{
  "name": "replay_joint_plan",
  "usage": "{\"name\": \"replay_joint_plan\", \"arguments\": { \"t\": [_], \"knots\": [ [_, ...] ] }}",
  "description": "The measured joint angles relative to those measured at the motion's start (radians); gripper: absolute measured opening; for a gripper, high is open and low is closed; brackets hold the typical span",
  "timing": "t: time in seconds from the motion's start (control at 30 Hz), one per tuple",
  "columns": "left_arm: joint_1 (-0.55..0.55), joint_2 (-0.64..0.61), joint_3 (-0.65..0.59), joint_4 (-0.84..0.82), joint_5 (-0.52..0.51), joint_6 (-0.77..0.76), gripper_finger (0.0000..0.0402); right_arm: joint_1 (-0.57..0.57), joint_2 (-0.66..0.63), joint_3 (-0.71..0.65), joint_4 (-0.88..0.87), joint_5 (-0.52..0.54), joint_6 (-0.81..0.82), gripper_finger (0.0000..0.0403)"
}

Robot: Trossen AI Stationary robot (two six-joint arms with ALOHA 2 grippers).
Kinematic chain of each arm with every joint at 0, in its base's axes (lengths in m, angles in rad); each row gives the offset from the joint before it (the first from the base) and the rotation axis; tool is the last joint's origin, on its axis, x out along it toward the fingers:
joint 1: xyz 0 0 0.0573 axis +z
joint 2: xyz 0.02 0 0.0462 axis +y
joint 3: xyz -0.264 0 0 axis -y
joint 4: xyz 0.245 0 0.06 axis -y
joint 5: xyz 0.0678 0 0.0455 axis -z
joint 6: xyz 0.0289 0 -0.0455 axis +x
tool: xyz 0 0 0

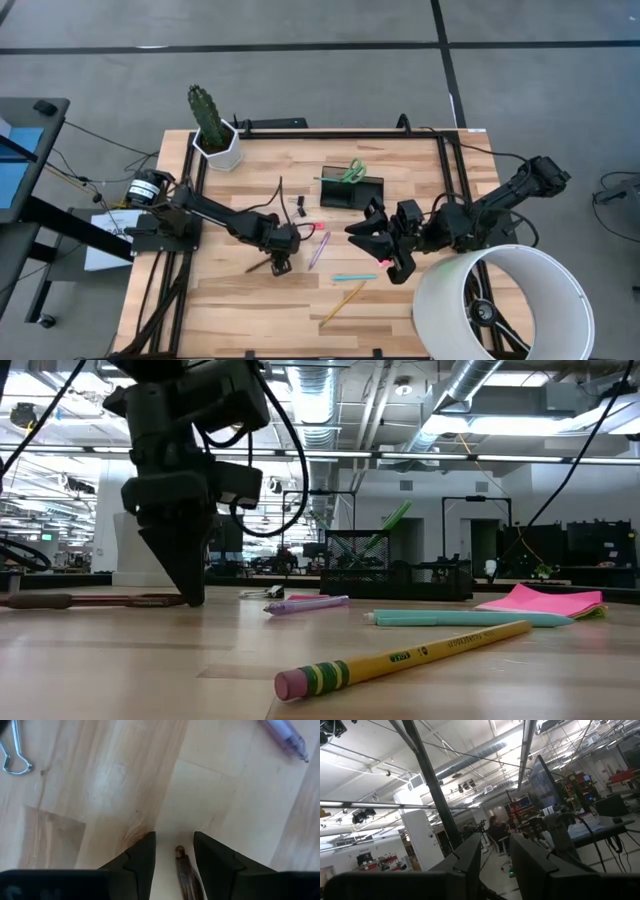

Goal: Pick and place office supplies into organizer
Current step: Put the brown pen into the black desk organizer

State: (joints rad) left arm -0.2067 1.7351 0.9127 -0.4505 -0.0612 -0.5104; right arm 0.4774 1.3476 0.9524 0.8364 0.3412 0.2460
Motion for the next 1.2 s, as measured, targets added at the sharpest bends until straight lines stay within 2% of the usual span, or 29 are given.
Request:
{"name": "replay_joint_plan", "arguments": {
  "t": [0.5,0.6,0.7,0.9,1.07,1.2],
  "knots": [
    [-0.015,0.009,0.004,-0.021,-0.004,-0.016,0.0125,0.000,0.000,0.000,-0.016,0.000,0.000,0.0098],
    [-0.008,0.014,0.054,-0.112,0.026,-0.001,0.0125,0.000,0.000,0.000,-0.016,0.000,0.000,0.0098],
    [-0.012,0.018,0.126,-0.289,0.075,0.027,0.0126,0.000,0.000,0.000,-0.016,0.000,-0.001,0.0098],
    [-0.027,0.015,0.231,-0.544,0.127,0.026,0.0126,0.000,0.000,0.000,-0.015,0.000,-0.001,0.0098],
    [-0.103,0.013,0.201,-0.616,0.139,-0.024,0.0126,0.000,0.000,0.000,-0.015,0.000,-0.001,0.0098],
    [-0.180,0.013,0.139,-0.561,0.125,-0.072,0.0126,0.000,0.000,0.000,-0.015,0.000,-0.001,0.0098]
  ]
}}
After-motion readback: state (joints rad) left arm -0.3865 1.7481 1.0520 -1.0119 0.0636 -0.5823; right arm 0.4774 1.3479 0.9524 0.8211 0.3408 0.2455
